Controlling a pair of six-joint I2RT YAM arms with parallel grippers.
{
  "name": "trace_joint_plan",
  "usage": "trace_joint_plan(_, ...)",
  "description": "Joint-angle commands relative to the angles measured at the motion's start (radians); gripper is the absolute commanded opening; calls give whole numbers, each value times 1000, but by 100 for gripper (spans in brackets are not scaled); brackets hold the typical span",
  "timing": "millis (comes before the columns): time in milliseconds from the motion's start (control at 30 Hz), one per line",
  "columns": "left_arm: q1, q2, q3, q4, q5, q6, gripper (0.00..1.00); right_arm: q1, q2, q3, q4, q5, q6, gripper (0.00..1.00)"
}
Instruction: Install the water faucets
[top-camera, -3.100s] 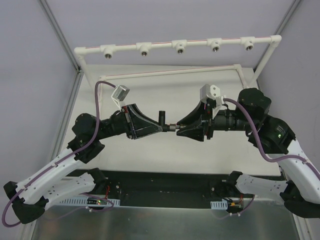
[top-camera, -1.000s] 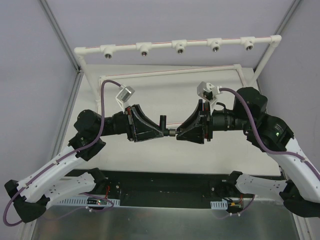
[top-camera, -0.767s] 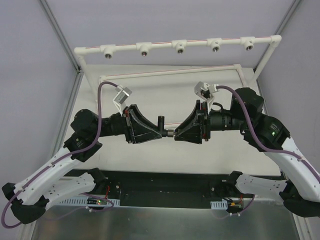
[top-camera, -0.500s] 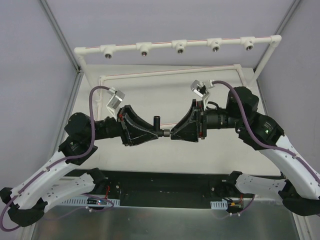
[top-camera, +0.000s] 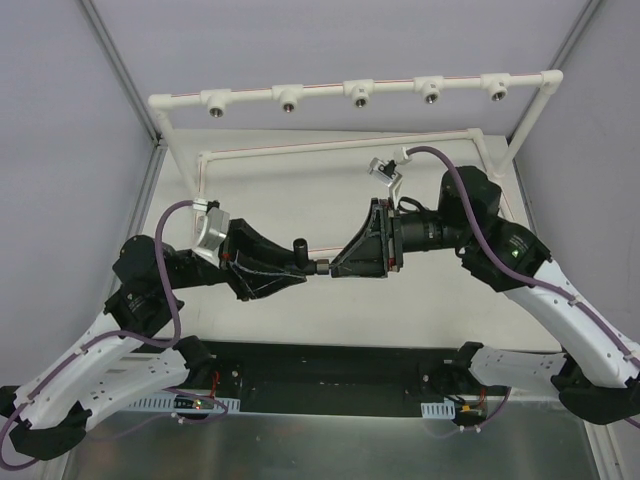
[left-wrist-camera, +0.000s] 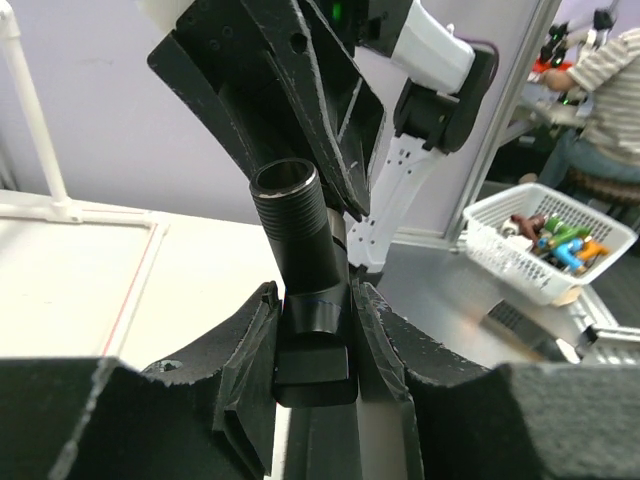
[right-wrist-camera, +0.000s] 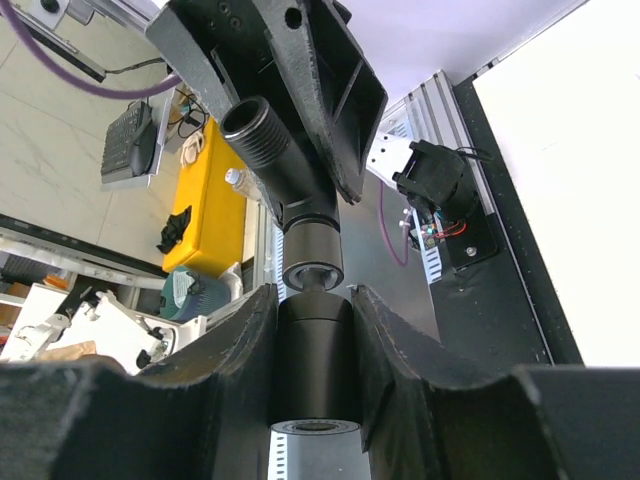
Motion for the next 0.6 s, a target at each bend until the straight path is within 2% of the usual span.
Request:
trace_joint_plan(0, -17, 24, 22, -94, 14, 224, 0, 6, 20, 35, 140, -37, 103, 0)
trace_joint_plan(167, -17, 24, 21, -124, 11, 381, 0, 6, 24, 24, 143, -41, 143, 0)
trace_joint_plan(567, -18, -25, 4, -167, -102, 728, 0, 2, 34, 7, 146, -43, 244, 0)
